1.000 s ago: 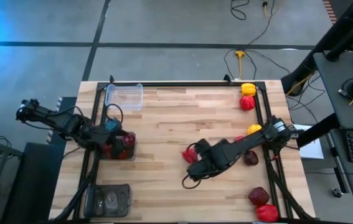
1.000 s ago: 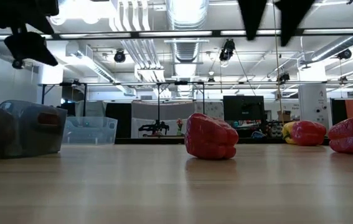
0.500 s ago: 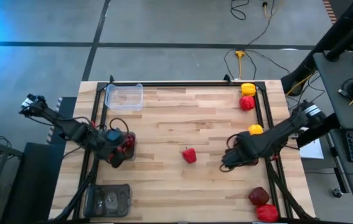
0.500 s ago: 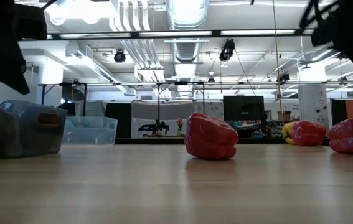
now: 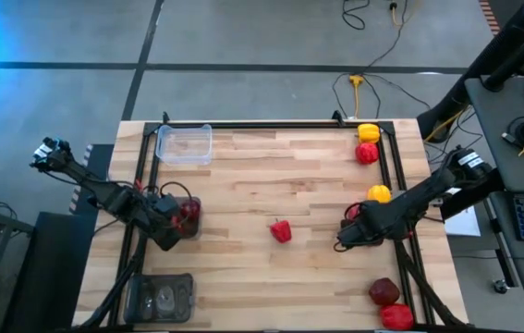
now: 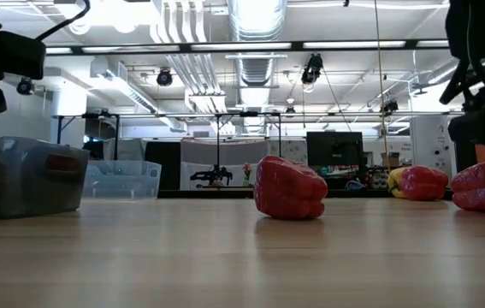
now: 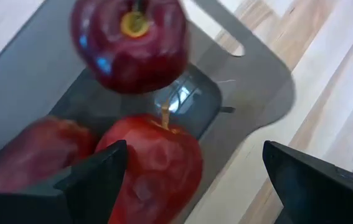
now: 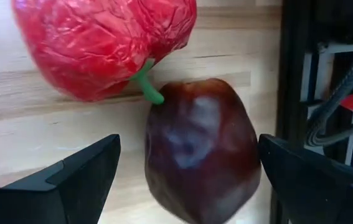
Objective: Sort produce into baskets
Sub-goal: Put the red apple into the top black bin
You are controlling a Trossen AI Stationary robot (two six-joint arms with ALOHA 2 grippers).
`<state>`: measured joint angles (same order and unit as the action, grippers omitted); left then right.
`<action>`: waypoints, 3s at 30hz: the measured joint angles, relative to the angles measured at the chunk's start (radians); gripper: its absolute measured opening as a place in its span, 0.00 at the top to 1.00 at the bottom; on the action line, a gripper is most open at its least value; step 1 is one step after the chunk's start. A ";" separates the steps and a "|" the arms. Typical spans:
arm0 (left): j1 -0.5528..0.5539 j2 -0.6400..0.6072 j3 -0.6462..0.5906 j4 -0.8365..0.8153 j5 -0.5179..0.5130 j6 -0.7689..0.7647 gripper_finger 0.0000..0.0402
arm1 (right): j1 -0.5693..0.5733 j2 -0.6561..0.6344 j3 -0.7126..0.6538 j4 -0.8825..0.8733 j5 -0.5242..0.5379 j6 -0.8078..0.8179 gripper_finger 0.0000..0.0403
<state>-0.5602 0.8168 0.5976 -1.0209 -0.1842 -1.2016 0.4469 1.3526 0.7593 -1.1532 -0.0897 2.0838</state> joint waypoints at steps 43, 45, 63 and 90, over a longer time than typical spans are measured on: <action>-0.052 0.080 0.212 0.340 -0.206 0.685 0.11 | -0.477 0.404 0.603 0.372 -0.149 -0.735 0.35; -0.057 0.084 0.212 0.340 -0.199 0.667 0.11 | -0.547 0.455 0.642 0.413 -0.224 -0.801 0.35; -0.082 0.152 0.187 0.330 -0.220 0.546 0.11 | -0.714 0.797 0.909 0.232 -0.789 -1.065 0.35; -0.082 0.234 0.185 0.446 -0.306 0.571 0.11 | -0.711 0.809 0.890 0.015 -0.699 -1.243 0.08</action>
<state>-0.6426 1.0504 0.7826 -0.5747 -0.4902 -0.6304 -0.2646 2.1614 1.6493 -1.1385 -0.7891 0.8407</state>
